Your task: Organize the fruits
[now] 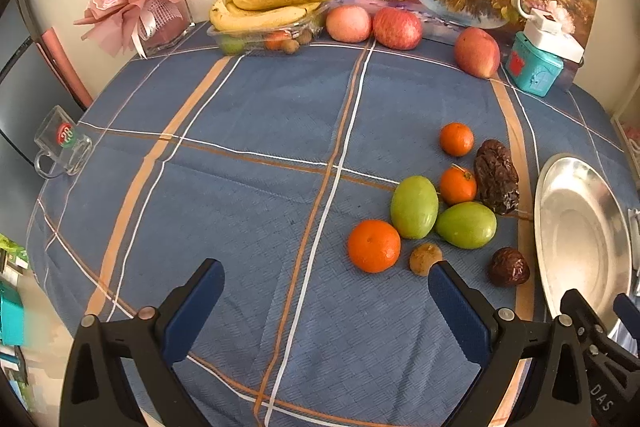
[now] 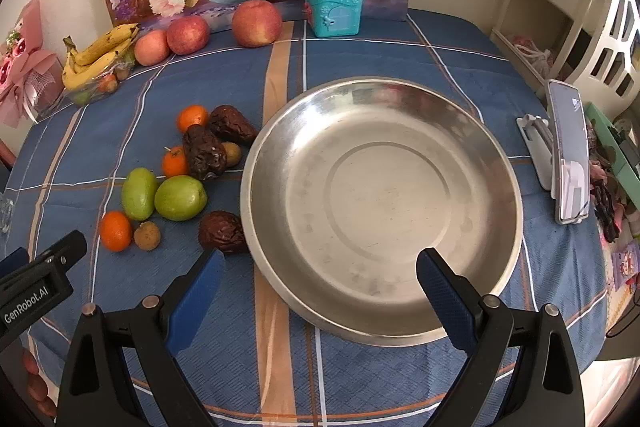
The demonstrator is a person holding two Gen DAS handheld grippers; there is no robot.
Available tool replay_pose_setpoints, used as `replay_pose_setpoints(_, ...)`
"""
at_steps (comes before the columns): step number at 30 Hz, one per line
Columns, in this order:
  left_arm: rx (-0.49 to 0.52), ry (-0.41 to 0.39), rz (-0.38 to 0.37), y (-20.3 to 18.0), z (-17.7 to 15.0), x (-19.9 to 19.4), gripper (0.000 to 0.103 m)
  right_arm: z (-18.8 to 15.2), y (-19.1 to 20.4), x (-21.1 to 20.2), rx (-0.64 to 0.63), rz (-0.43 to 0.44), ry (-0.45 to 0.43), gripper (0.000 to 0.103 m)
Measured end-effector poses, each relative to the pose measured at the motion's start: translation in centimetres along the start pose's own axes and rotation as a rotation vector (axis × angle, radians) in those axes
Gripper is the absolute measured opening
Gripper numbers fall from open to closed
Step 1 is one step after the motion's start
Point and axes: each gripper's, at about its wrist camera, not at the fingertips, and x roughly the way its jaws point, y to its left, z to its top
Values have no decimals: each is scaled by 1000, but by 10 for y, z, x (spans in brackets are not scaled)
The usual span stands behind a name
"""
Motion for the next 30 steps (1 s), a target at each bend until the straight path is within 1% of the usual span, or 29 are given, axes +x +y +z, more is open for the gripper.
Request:
replay_pose_setpoints(2, -8, 14, -19, 1, 0, 1, 103, 0, 2, 0, -7, 5, 1, 97)
replay_pose_setpoints(3, -18, 23, -44, 2, 0, 1, 103, 0, 2, 1, -11, 7, 1, 97)
replay_pose_setpoints(4, -12, 24, -33, 1, -1, 2, 103, 0, 4, 1, -14, 7, 1, 97)
replay_pose_setpoints(5, -18, 31, -49, 2, -1, 2, 103, 0, 4, 1, -17, 9, 2, 97)
replay_pose_setpoints(7, -18, 35, -53, 1, 0, 3, 103, 0, 5, 2, -20, 12, 4, 97)
replay_pose_setpoints(9, -25, 21, -52, 1, 1, 3, 103, -1, 6, 2, -23, 19, 5, 97)
replay_pose_setpoints(14, -57, 6, -87, 7, 7, 5, 103, 0, 11, 5, -39, 66, 10, 97)
replay_pose_setpoints(17, -72, -33, -85, 10, 11, 6, 103, 4, 16, 3, -57, 90, -23, 97)
replay_pose_setpoints(21, -107, -78, -103, 20, 15, 8, 103, 10, 19, 2, -59, 156, -58, 97)
replay_pose_setpoints(25, -107, -65, -126, 20, 16, 17, 103, 16, 25, 4, -79, 187, -78, 96)
replay_pose_setpoints(27, -110, -37, -141, 19, 16, 23, 103, 18, 29, 6, -92, 202, -79, 94)
replay_pose_setpoints(29, -111, -24, -152, 18, 16, 25, 103, 19, 34, 9, -110, 219, -72, 81)
replay_pose_setpoints(30, -113, -13, -158, 17, 17, 27, 103, 19, 36, 10, -116, 227, -68, 78)
